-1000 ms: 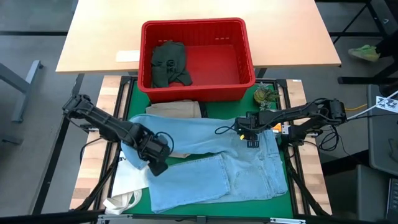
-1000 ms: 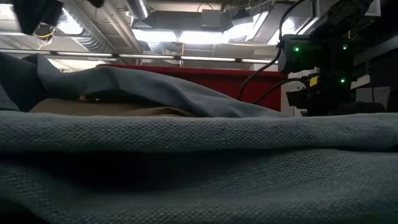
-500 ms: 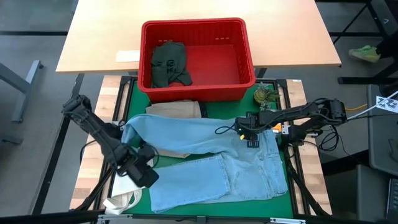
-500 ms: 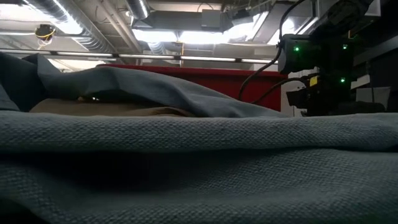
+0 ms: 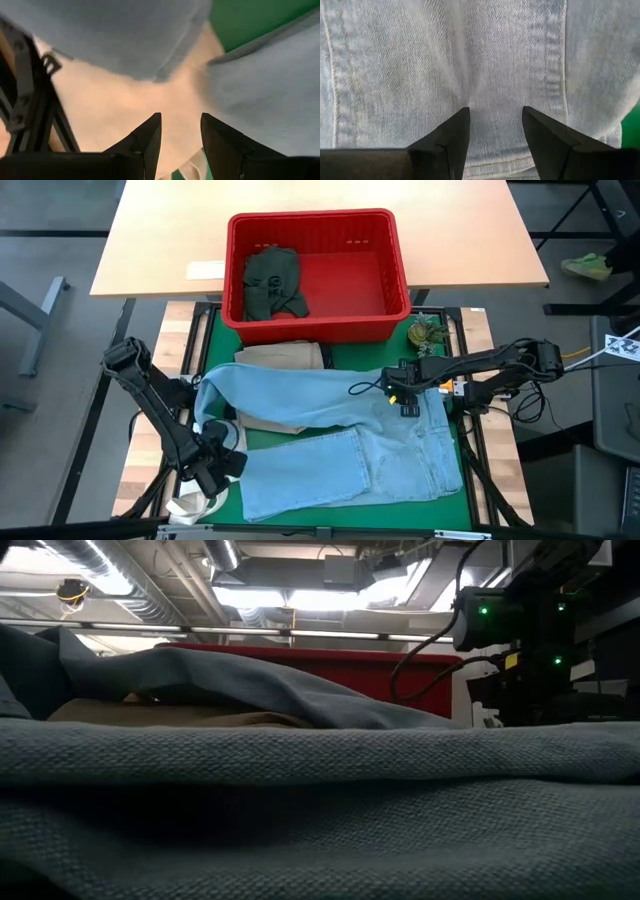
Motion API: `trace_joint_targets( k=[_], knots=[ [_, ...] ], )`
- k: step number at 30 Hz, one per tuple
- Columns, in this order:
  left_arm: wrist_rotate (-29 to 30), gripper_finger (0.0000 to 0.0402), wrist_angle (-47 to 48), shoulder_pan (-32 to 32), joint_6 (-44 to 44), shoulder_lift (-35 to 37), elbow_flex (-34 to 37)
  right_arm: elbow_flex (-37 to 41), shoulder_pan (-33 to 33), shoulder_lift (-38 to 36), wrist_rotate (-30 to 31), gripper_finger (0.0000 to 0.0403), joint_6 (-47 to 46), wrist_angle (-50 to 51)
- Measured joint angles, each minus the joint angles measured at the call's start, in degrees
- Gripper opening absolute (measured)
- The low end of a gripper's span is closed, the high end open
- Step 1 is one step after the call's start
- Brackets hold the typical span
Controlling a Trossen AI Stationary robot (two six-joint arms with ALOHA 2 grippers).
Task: Fold Laundry from Bin
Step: Fold the light blue pants
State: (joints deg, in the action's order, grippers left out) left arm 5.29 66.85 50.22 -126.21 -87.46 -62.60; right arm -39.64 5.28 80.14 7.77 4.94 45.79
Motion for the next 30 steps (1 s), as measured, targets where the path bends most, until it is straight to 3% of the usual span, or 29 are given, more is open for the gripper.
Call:
trace_joint_targets(
  k=[17, 30],
  knots=[
    [1.51, 0.0131, -11.86, 1.12, -4.11, -1.57, 12.44, -0.11, 0.0, -0.41, 0.03, 0.0184, 0.06, 0.88],
    [5.96, 0.0131, -11.81, 1.07, -2.23, -1.57, 13.54, -0.11, 0.0, -0.41, 0.05, 0.0184, 0.08, 0.86]
  ],
)
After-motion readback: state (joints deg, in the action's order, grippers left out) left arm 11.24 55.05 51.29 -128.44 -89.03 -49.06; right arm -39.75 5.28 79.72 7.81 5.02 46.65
